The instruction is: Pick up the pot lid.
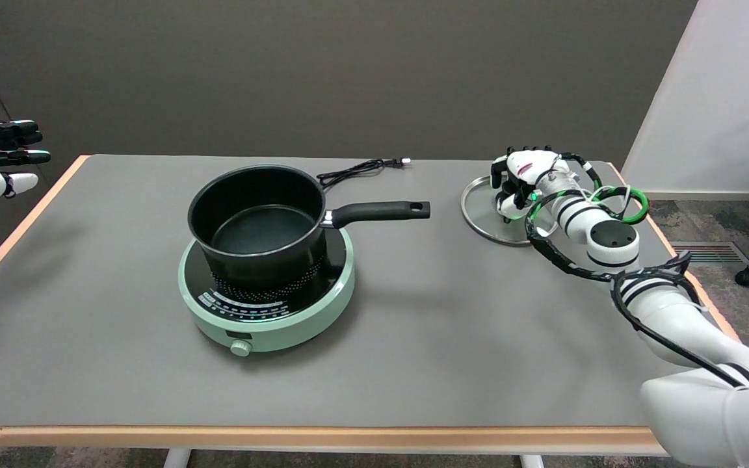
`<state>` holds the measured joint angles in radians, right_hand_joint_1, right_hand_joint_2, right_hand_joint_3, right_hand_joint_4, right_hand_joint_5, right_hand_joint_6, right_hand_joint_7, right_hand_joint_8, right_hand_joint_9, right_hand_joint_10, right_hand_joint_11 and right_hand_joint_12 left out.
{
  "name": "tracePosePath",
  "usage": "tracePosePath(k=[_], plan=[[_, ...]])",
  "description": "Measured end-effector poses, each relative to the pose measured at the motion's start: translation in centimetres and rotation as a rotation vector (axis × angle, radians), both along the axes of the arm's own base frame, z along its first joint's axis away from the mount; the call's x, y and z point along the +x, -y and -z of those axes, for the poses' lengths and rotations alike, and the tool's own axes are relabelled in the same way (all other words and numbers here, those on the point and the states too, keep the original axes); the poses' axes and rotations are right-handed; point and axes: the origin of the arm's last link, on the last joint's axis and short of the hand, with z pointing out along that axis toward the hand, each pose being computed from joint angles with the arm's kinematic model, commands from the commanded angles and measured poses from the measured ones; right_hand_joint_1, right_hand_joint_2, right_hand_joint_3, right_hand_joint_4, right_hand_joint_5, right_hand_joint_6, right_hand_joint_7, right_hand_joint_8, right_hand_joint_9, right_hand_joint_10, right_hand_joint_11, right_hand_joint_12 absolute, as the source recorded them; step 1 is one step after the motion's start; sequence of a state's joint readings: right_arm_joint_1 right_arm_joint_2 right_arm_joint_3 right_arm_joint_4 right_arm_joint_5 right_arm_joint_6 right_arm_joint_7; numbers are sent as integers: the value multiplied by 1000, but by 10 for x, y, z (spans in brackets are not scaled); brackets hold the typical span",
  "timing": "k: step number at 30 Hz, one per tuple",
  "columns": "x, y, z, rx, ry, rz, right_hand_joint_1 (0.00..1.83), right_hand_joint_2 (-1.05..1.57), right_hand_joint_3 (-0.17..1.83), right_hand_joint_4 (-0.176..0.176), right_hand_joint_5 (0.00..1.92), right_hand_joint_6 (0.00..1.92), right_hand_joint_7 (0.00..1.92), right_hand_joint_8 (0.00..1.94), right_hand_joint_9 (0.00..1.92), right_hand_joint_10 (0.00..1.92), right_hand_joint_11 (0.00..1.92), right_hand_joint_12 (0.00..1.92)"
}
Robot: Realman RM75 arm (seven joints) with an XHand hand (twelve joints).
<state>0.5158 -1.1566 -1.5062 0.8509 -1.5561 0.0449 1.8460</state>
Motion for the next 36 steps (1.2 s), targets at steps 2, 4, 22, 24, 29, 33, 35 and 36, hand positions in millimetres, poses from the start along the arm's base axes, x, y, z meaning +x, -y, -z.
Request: tracePosePath(k=[2, 4, 22, 24, 29, 33, 35, 36], plan=[[0, 0, 0, 1, 1, -1, 1315, 1046, 435, 176, 535, 1200, 720, 1513, 723, 1503, 313, 1921], [0, 0, 1, 2, 0, -2, 1315, 1043, 441, 176, 527, 1209, 722, 1512, 717, 1510, 304, 1921], [0, -2, 3, 15, 2, -2, 898, 655, 1015, 126, 620, 400, 688, 196, 645, 447, 502, 1159], [0, -2, 3, 16, 2, -4, 893, 650, 1018, 125, 619, 399, 679, 190, 641, 446, 505, 1143], [3, -2, 4, 22, -1, -12, 892, 647, 1010, 120, 630, 409, 689, 198, 657, 470, 532, 1193], [6, -4, 2, 25, -7, -21, 889, 658, 991, 120, 651, 446, 719, 222, 681, 499, 552, 1235], [9, -6, 2, 27, -11, -30, 884, 662, 986, 121, 657, 460, 731, 232, 696, 521, 560, 1250], [10, -7, 1, 27, -13, -34, 883, 662, 985, 121, 658, 462, 735, 236, 699, 527, 562, 1257]])
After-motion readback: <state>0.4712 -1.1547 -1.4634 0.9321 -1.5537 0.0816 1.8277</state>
